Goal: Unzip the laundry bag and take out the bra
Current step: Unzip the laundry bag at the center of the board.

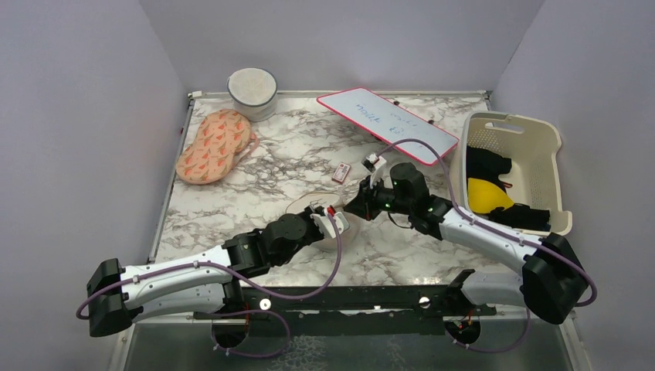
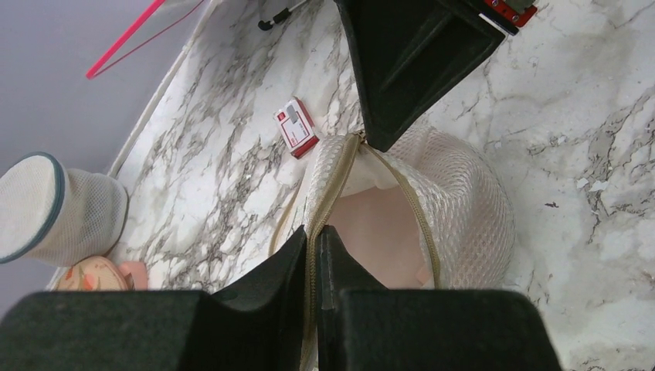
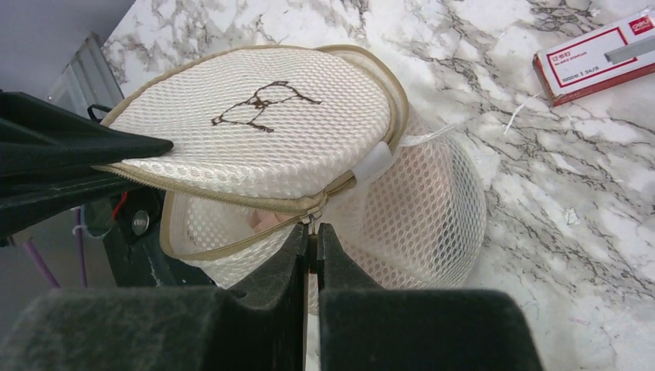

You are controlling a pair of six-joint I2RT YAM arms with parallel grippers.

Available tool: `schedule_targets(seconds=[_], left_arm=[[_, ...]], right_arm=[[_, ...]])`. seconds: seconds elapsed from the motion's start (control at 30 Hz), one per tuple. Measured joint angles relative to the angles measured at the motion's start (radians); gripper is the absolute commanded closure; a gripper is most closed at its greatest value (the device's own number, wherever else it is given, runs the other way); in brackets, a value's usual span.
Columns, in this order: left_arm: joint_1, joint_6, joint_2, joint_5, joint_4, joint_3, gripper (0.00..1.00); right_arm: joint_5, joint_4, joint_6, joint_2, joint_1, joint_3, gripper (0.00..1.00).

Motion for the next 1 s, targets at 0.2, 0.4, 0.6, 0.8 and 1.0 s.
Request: schedule_targets(seconds=[0.2,0.4,0.6,0.8,1.0], left_arm=[[-0.003,0.006,-0.012,-0.006,0.005,-0.001,1.0],[-0.01,0.007,-0.018,-0.008,0.003,-0.002,1.0],[-0.023,0.007,-0.043,-0.023,-0.009,-0.009,1.0],[-0.028,0.009,-0.048,-0.032,-0.003,-0.013,1.0],[-0.03,-0.002,-0.019,-0.042,-0.012,0.02,1.0]], right_arm=[[-0.001,-0.003,-0.02,0.027,-0.014,0.034,0.99],[-0.012,0.002,-0.039,0.053,-0.014,0.036,0.99],[-0.058,0.002,-0.05,0.094,-0.014,0.063,0.98],[-0.08,-0.039,-0.064,0.103,-0.018,0.088,0.72],[-0.067,-0.105,-0.089,0.056,-0.03,0.087,0.37]])
